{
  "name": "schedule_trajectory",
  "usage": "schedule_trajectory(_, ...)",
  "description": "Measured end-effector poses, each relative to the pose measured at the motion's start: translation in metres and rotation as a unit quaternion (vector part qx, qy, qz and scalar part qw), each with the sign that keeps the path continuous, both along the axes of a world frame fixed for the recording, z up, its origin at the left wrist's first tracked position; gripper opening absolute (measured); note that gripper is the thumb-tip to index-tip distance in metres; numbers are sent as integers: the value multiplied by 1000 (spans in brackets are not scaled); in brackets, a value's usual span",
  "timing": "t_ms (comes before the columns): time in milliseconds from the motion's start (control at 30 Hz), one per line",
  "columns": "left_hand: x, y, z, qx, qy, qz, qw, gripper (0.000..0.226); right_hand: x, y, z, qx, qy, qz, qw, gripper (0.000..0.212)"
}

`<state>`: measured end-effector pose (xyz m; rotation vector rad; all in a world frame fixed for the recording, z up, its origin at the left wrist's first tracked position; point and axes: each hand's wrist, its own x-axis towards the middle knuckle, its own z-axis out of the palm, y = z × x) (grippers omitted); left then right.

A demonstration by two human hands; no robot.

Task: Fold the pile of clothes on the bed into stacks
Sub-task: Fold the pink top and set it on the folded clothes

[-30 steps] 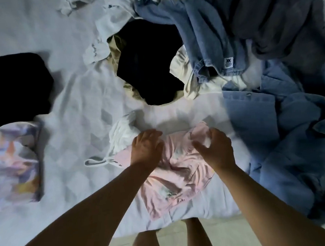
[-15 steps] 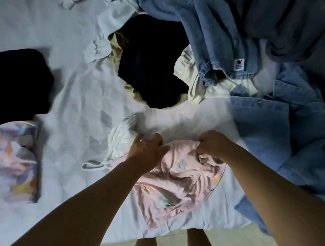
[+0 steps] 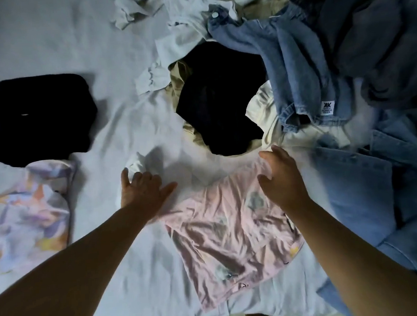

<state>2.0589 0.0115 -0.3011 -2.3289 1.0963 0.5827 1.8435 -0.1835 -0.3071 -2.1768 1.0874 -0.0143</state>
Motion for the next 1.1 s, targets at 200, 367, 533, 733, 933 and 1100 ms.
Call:
schedule_trajectory(200, -33, 9, -18, -115, 154, -12, 981, 79, 6, 12, -14, -13, 89, -72, 993, 67)
schedule_trajectory(367, -59, 5, -25, -99, 189, 143, 966, 33, -2, 8, -22, 67, 257, -122, 956, 73)
schedule_trajectory(533, -44, -6, -18, -153, 123, 117, 974, 31, -13, 7, -25, -23, 187, -99, 977, 33)
schedule_trajectory(733, -29, -26, -6, -301, 79, 154, 938, 30, -15, 9, -17, -8, 119, -201, 972, 63)
schedule_trajectory(933, -80, -5, -26, -262, 123, -91, 953, 57, -38, 31, -16, 74, 240, -226, 941, 81)
schedule_trajectory(1100, -127, 28, -47, -127, 175, -154, 964, 100, -44, 47, -21, 132, 292, -187, 929, 76)
